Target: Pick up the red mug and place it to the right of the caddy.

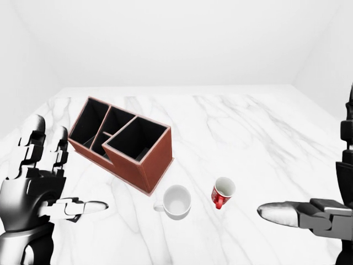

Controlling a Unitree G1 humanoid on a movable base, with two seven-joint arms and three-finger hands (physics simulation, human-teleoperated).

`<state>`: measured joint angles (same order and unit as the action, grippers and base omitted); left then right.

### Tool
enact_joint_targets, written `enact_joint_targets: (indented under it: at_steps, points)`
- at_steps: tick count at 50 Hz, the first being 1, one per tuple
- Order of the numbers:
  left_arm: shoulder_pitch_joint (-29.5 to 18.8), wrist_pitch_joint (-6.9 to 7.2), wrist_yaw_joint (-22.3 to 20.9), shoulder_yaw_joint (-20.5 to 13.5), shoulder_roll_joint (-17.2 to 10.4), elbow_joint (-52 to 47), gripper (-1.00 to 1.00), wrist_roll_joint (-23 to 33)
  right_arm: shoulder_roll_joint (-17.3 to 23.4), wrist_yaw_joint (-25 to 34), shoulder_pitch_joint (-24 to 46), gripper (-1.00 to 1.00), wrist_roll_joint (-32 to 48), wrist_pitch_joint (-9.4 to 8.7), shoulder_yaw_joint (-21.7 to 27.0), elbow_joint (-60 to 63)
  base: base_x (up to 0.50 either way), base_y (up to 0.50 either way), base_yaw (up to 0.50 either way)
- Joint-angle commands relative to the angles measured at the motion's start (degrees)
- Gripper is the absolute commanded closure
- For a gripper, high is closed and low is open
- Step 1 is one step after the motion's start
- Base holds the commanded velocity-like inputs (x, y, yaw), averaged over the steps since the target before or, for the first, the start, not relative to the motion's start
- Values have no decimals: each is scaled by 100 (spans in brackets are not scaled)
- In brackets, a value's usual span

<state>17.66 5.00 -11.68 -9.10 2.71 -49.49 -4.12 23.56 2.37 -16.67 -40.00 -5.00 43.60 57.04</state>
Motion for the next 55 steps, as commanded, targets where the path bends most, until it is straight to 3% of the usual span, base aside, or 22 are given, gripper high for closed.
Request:
enact_joint_targets:
  at_steps: [1,4,5,8,13,14,15,18,23,31,55]
  points:
    - [71,0,5,89,17,-238,-100,26,673,394,-76,-100,-262,0,632,296,0,0,0]
    - [88,0,3,104,18,-223,-100,30,592,645,171,-100,245,0,419,296,0,0,0]
    - [75,0,2,52,10,-309,-100,-8,777,940,411,-100,574,0,110,296,0,0,0]
    - [95,0,-29,9,28,-302,-100,-30,586,1546,418,-100,1634,0,-431,295,0,0,0]
    - [68,0,-50,-32,44,-325,-100,-46,-354,2981,628,-100,3791,0,-1029,295,0,0,0]
    - [58,0,-76,-118,30,-311,-100,-76,-319,3305,265,-100,5003,0,-1719,-551,0,0,0]
    - [45,0,-86,-148,35,-329,-100,-83,-601,3695,379,-100,5443,0,-1667,-631,0,0,0]
    - [51,0,-122,-211,61,-362,-100,-109,-1114,3763,639,-100,6115,0,-1499,-678,0,0,0]
    - [62,0,-151,-215,92,-385,-100,-87,-1493,3763,802,-100,6627,0,-1385,-941,0,0,0]
    - [61,0,-163,-240,99,-424,-100,-98,-1598,3763,852,-100,6855,0,-1304,-1139,0,0,0]
    - [37,0,-211,-343,137,-483,-100,-124,-1559,3763,867,-100,7022,0,-1348,-1740,0,0,0]
